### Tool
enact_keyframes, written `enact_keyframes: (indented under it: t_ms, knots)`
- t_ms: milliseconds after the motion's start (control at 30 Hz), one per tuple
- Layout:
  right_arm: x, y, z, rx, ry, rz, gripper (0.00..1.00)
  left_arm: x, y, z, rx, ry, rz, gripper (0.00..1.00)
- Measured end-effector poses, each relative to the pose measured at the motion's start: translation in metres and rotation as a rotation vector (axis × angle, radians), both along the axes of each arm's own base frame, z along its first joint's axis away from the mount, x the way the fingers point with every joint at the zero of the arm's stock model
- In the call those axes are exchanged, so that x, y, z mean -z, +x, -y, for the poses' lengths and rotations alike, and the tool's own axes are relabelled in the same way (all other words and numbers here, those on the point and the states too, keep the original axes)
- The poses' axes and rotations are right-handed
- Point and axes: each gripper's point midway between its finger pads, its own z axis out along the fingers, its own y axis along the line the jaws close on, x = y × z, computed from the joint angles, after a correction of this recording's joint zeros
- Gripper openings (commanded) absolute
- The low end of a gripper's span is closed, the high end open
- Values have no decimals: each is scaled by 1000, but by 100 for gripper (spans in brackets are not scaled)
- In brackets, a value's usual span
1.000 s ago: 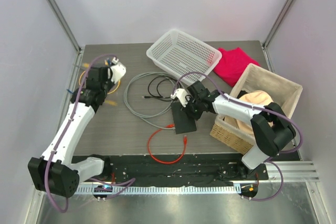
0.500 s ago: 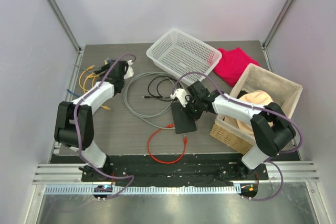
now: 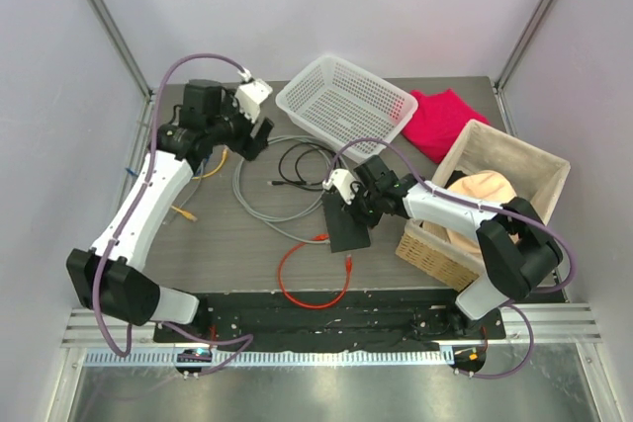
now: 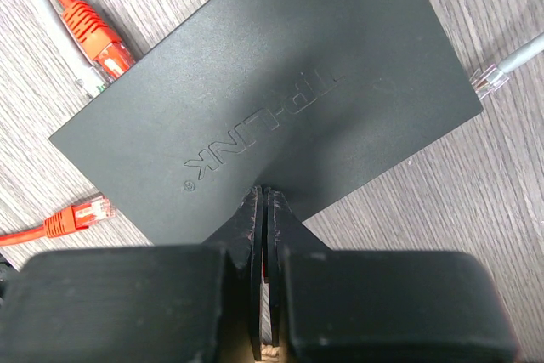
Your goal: Pull the plug from the switch port
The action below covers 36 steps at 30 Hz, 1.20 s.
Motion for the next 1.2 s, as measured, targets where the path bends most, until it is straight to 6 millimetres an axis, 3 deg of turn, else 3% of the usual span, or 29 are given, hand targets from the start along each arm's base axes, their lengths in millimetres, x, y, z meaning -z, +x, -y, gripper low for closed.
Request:
enact_keyframes:
  t_ms: [67, 167, 233, 333, 500, 633, 733, 833, 933, 1200]
  knots:
    - [0, 0, 0, -4, -2, 2, 1, 26, -31, 34, 147, -120, -149, 72]
    - [0, 0, 0, -9, -3, 5, 1, 87, -77, 69, 275, -259, -440, 70]
    - [0, 1, 1, -10, -4, 8, 1, 128, -110, 82, 295, -332, -662, 69]
    - [0, 0, 5, -6, -8, 15, 1, 163, -137, 92, 296, -414, -905, 66]
    - [1, -3, 14, 1, -21, 26, 1, 176, -139, 113, 364, -506, -1066, 63]
    - [1, -5, 20, 3, -33, 37, 1, 185, -129, 137, 469, -486, -1100, 60]
    - [1, -5, 23, 5, -38, 42, 1, 199, -137, 152, 530, -446, -1143, 57]
    - [6, -8, 32, 13, -65, 32, 1, 212, -153, 156, 550, -408, -1199, 56]
    - [22, -24, 49, 25, -119, -32, 1, 217, -165, 157, 561, -388, -1233, 55]
    - [25, -31, 58, 60, -128, -82, 1, 219, -167, 155, 550, -380, -1242, 53]
